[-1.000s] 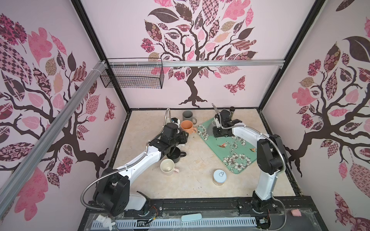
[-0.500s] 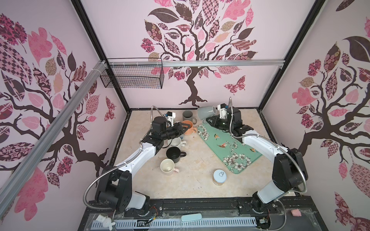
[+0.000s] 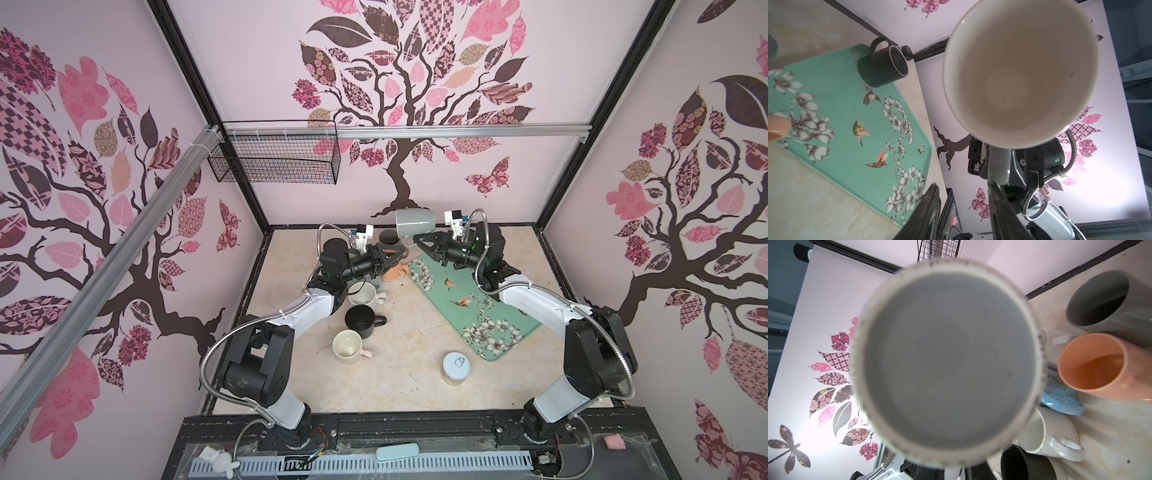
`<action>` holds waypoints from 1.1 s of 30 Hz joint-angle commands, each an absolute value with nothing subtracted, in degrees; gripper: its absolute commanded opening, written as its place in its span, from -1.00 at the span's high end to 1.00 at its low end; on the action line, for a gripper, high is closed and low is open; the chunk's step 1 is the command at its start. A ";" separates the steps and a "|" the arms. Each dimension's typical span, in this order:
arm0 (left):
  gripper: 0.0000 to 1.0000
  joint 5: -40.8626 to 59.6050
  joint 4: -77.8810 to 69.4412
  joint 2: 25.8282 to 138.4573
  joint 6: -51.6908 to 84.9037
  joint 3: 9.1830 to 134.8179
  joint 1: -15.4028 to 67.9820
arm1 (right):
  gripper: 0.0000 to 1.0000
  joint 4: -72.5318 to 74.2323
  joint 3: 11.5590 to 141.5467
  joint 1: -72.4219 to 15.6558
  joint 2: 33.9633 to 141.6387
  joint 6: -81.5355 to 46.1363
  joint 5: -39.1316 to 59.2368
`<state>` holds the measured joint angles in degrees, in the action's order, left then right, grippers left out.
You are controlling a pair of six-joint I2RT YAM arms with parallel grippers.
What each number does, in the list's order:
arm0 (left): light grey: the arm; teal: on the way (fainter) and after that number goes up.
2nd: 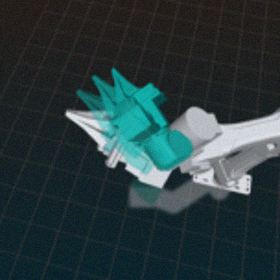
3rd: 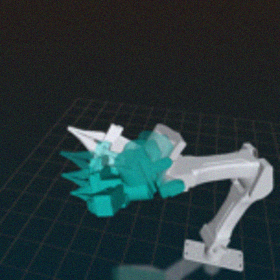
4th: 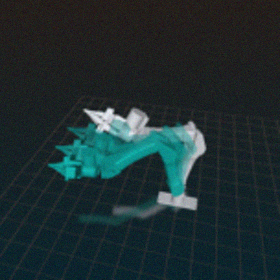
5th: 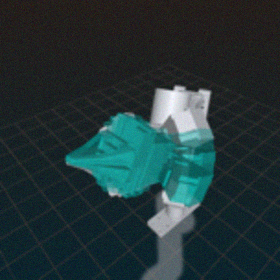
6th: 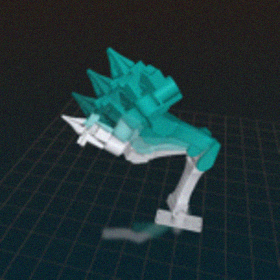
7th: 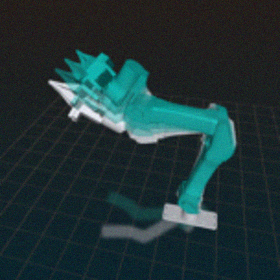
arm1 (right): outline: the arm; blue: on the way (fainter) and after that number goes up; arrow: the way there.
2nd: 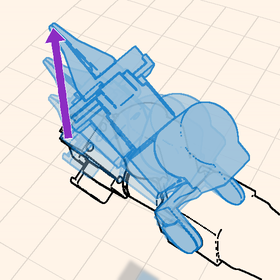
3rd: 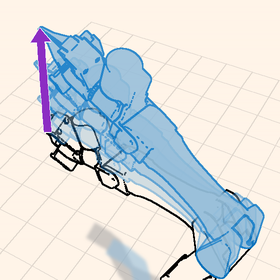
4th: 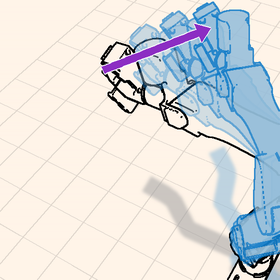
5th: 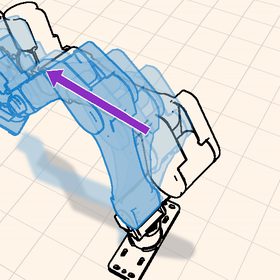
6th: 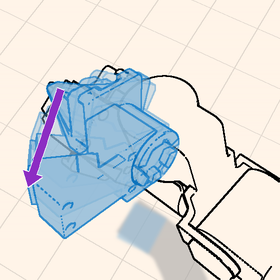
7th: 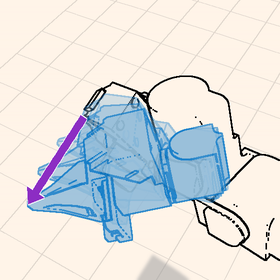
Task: Turn the mug right side up
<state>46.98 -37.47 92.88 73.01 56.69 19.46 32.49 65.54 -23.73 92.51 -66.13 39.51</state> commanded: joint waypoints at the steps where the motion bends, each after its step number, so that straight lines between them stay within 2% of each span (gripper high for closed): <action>1: 0.20 48.66 -45.87 93.78 77.35 60.41 19.84 | 1.00 39.50 66.09 -24.52 92.98 -67.93 42.03; 13: 0.27 50.56 -41.99 91.11 71.83 59.53 21.40 | 1.00 38.29 64.73 -24.69 92.55 -68.29 39.07; 18: 0.23 50.10 -37.99 88.50 69.51 58.38 21.81 | 1.00 40.08 64.43 -24.63 93.55 -70.18 39.55; 26: 0.14 48.44 -40.11 90.70 73.01 59.08 21.65 | 1.00 39.59 64.46 -24.67 93.43 -70.40 40.08; 33: 0.12 46.23 -47.45 95.20 82.11 58.08 20.94 | 1.00 39.20 64.16 -24.66 92.38 -70.10 39.66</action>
<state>48.05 -44.34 93.21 77.91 57.74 21.67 33.56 62.41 -24.18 93.47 -70.50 38.74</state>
